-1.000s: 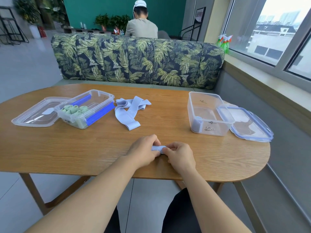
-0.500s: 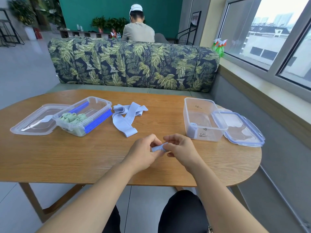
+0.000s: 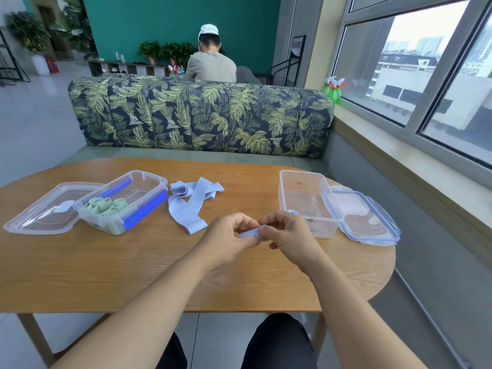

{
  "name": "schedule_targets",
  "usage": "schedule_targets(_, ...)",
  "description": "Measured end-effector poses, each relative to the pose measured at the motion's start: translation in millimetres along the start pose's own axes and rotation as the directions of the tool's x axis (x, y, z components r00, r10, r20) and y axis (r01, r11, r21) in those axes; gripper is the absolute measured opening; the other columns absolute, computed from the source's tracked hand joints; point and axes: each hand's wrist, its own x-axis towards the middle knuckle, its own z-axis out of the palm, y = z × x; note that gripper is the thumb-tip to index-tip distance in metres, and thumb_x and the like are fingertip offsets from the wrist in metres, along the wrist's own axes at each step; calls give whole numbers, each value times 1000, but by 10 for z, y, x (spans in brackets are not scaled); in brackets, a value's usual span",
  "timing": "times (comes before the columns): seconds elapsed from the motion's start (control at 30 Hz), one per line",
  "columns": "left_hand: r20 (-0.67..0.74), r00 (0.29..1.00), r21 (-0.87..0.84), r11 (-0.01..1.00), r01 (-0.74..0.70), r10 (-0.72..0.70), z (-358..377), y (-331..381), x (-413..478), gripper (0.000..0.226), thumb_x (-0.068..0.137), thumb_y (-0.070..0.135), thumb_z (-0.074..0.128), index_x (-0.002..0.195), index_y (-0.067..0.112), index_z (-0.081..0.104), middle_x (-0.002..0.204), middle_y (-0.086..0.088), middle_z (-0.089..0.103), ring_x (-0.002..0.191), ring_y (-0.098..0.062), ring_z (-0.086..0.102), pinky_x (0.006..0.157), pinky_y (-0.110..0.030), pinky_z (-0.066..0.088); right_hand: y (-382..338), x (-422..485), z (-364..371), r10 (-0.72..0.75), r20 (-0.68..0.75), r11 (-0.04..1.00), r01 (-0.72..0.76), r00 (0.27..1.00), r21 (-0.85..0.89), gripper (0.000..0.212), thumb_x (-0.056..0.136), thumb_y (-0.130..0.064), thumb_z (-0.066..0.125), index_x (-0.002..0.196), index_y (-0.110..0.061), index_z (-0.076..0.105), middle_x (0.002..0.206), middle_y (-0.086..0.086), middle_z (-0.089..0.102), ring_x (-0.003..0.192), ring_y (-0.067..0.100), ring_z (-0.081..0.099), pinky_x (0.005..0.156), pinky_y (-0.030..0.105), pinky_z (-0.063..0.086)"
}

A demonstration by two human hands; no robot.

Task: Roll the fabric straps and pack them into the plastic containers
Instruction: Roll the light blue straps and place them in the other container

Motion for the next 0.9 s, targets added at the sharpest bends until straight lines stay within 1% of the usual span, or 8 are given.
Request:
schedule_targets(0.17,1,1000,-89,996,0,1,61,124,81,21,80,22,78,98,13,70,91,3,73,80,2,65,70,-11,49,-97,12,-165,-11,-11,999,11,1000,-35,2,87,-13,67,87,-13,69,79,7,67,70,15,57,62,24,49)
schedule_targets(0.3,27,1000,-186,982,17,-13,64,203,140,22,79,20,79,98,11,70,83,4,72,77,-3,66,69,-15,50,-153,37,-302,1,13,1000,-1,1000,15,11,86,-11,68,97,-10,71,89,10,72,75,10,63,66,23,52)
schedule_targets(0.43,50,999,-210,977,31,-21,49,254,164,22,82,9,74,103,6,68,84,0,71,73,-4,64,66,-14,49,-178,84,-378,6,21,999,-7,1000,54,13,83,-6,72,96,-6,73,83,11,69,71,13,61,68,25,53)
schedule_targets(0.57,63,998,-171,985,32,-22,60,277,195,23,82,21,75,102,14,67,93,-1,72,82,-4,65,75,-16,51,-244,133,-412,-25,52,1000,25,998,16,7,81,-3,73,84,-9,75,77,13,68,67,16,57,69,30,51)
schedule_targets(0.63,59,998,-145,989,23,-14,69,278,226,24,82,24,76,102,17,65,97,1,73,86,-5,66,79,-19,51,-283,158,-434,-35,62,999,35,997,-2,7,80,-3,73,79,-10,75,78,20,69,68,19,56,71,34,49)
schedule_targets(0.73,48,999,-144,990,13,-6,79,278,304,23,82,24,77,101,17,66,96,2,73,92,-13,68,84,-25,52,-322,233,-491,-33,70,999,36,997,-38,4,79,-7,74,78,-11,75,81,28,68,69,25,53,70,42,45)
schedule_targets(0.8,57,998,-192,981,23,-12,89,279,372,23,82,19,76,102,15,67,95,1,74,87,-10,67,80,-20,52,-337,276,-552,-22,88,998,28,996,-63,3,79,-8,73,79,-10,75,75,26,65,68,25,50,69,41,42)
schedule_targets(0.9,101,995,-286,957,45,-17,111,310,522,25,82,14,75,106,10,67,94,0,74,84,-4,66,76,-16,49,-354,346,-691,-34,80,995,41,996,-96,11,80,-9,75,89,-14,74,83,19,71,69,19,59,76,42,53)
